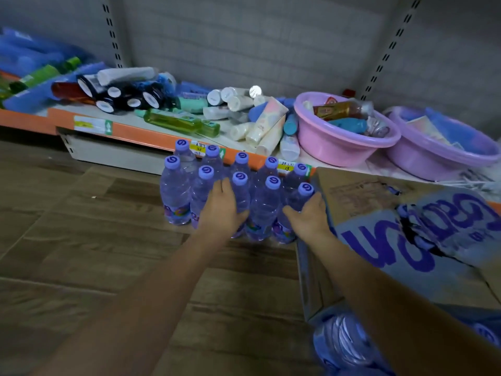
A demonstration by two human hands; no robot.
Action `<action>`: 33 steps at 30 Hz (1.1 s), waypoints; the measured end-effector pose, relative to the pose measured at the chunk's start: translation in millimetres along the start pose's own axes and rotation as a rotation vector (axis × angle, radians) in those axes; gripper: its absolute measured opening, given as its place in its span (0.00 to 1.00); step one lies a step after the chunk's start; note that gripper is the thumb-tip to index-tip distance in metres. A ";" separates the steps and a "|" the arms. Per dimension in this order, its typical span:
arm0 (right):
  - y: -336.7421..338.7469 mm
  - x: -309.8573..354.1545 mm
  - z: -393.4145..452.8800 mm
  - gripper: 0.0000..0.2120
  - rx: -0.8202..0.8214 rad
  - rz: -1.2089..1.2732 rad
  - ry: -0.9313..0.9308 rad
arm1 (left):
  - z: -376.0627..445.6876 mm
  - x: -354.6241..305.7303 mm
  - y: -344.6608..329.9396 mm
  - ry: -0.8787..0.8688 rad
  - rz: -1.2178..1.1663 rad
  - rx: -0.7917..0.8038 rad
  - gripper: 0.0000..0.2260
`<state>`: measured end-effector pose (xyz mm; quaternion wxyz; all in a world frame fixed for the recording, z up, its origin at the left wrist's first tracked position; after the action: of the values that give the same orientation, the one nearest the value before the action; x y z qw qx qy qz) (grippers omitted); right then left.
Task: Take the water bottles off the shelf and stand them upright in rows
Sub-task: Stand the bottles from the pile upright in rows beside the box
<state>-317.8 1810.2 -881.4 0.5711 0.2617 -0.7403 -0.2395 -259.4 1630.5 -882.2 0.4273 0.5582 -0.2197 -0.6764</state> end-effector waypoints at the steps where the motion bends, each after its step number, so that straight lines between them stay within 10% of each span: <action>1: -2.7 -3.4 10.7 0.44 -0.002 0.124 -0.047 | 10.3 3.7 -3.7 0.038 -0.099 -0.034 0.34; 20: 0.7 -23.5 -13.8 0.23 -0.172 -0.071 0.025 | -21.8 12.5 -9.2 -0.058 -0.291 -0.065 0.21; 27: 12.6 -32.9 -57.6 0.25 -0.014 -0.245 0.145 | -75.2 -4.2 7.2 -0.142 -0.265 0.045 0.21; 33: 60.4 -25.4 -110.7 0.23 0.181 0.095 0.189 | -115.1 -38.8 21.6 -0.244 -0.176 0.185 0.19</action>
<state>-211.9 1866.0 -834.5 0.6230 0.2979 -0.7134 -0.1188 -143.2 1671.5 -875.6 0.2837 0.5260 -0.2815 -0.7507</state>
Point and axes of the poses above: each hand's wrist, its own z-axis towards the middle knuckle, its own y-axis out of the back of the hand, x = y × z, the point moved 7 cm from there along z, towards the middle knuckle, and after that the axes turned 11 degrees about -y, right-handed, at the moved point
